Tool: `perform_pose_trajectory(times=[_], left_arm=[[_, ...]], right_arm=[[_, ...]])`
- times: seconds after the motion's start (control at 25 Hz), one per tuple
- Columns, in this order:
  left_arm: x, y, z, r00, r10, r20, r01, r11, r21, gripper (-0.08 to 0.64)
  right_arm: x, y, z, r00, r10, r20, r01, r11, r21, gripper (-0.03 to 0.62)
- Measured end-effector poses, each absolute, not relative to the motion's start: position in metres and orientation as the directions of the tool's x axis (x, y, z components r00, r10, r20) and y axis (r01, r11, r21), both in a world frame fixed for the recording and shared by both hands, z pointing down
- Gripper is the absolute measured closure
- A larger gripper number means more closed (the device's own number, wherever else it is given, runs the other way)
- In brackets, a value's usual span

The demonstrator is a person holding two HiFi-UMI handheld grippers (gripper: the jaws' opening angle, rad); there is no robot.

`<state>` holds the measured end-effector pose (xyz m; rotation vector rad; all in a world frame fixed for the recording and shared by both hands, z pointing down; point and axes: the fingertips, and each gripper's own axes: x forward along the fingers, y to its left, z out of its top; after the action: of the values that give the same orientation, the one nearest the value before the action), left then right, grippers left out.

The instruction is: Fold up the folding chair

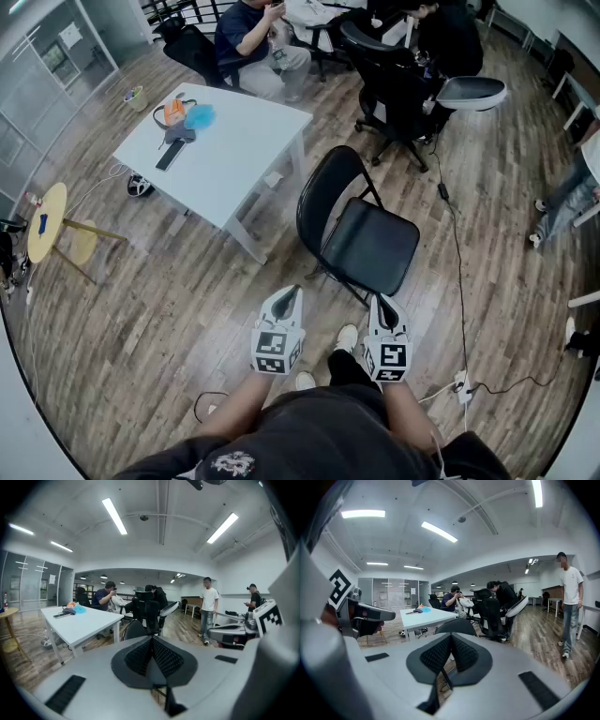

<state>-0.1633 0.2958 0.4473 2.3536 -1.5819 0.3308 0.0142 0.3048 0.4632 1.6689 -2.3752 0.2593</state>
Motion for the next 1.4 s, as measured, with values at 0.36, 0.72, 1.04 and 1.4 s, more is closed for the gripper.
perform_pose_trajectory(times=[0.36, 0.72, 1.04, 1.4], left_arm=[[-0.115, 0.173, 0.477, 0.347, -0.845, 0.407, -0.937, -0.334, 0.106, 0.554], [-0.099, 0.1, 0.485, 0.297, -0.836, 0.461, -0.952, -0.294, 0.081, 0.554], [-0.073, 0.067, 0.504, 0.34, -0.782, 0.522, -0.922, -0.387, 0.02, 0.554], [-0.093, 0.009, 0.516, 0.382, -0.712, 0.589, -0.874, -0.485, -0.02, 0.554]], right_arm=[[0.084, 0.195, 0.5, -0.328, -0.888, 0.321, -0.943, 0.33, -0.051, 0.578], [0.137, 0.133, 0.532, -0.31, -0.882, 0.356, -0.95, 0.298, -0.09, 0.578], [0.15, 0.112, 0.55, -0.28, -0.877, 0.389, -0.96, 0.255, -0.117, 0.578], [0.145, 0.087, 0.563, -0.147, -0.883, 0.445, -0.988, 0.116, -0.098, 0.577]])
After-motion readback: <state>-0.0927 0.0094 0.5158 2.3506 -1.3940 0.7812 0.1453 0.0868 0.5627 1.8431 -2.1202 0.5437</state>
